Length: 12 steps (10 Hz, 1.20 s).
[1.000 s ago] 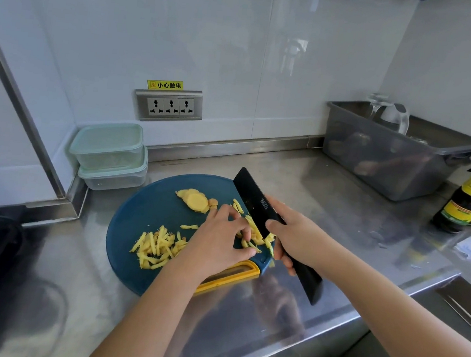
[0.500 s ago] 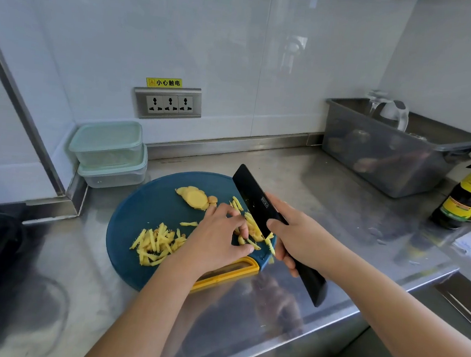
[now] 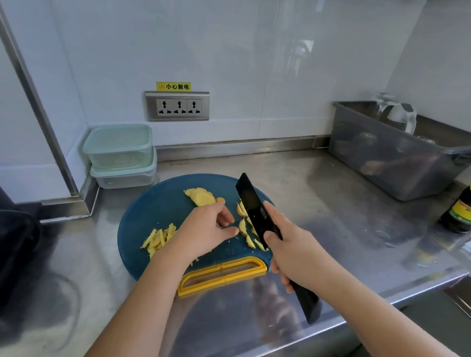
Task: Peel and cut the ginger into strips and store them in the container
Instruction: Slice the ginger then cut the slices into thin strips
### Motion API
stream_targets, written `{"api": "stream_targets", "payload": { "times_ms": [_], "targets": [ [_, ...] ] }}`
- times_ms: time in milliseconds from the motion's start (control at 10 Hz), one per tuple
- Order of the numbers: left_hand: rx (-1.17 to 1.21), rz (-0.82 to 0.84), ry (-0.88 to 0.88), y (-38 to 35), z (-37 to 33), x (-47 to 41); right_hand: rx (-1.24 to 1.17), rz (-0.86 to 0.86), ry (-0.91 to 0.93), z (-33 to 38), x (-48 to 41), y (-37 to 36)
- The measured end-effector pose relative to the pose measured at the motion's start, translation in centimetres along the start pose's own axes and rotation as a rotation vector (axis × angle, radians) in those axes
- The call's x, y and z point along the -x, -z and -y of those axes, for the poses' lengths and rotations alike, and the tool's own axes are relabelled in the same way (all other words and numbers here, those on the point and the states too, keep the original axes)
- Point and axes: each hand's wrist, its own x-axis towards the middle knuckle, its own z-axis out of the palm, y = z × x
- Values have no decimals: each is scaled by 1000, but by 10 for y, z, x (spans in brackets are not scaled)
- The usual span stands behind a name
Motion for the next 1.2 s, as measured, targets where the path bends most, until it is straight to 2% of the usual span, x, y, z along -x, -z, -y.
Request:
{"api": "stream_targets", "payload": {
  "times_ms": [200, 400, 500, 600, 800, 900, 1100, 1200],
  "targets": [
    [22, -35, 47, -2, 5, -4, 142, -98, 54, 7, -4, -17],
    [34, -87, 54, -7, 6, -6, 376, 22, 30, 12, -14, -15],
    [36, -149, 75, -10, 5, -7, 178, -40, -1, 15, -18, -3],
    [22, -200, 140, -9, -2, -12, 139, -58, -19, 17, -21, 3],
    [-23, -79, 221, -7, -18, -19, 103, -40, 8, 13, -14, 7],
    [-45, -74, 310, -16, -15, -22, 100, -31, 16, 8, -7, 6],
    [-259, 75, 405, -17, -33, -35, 94, -40, 42, 2, -1, 8],
    [-229, 132, 456, -14, -39, -40, 70, -47, 53, 0, 3, 9]
  ]
}}
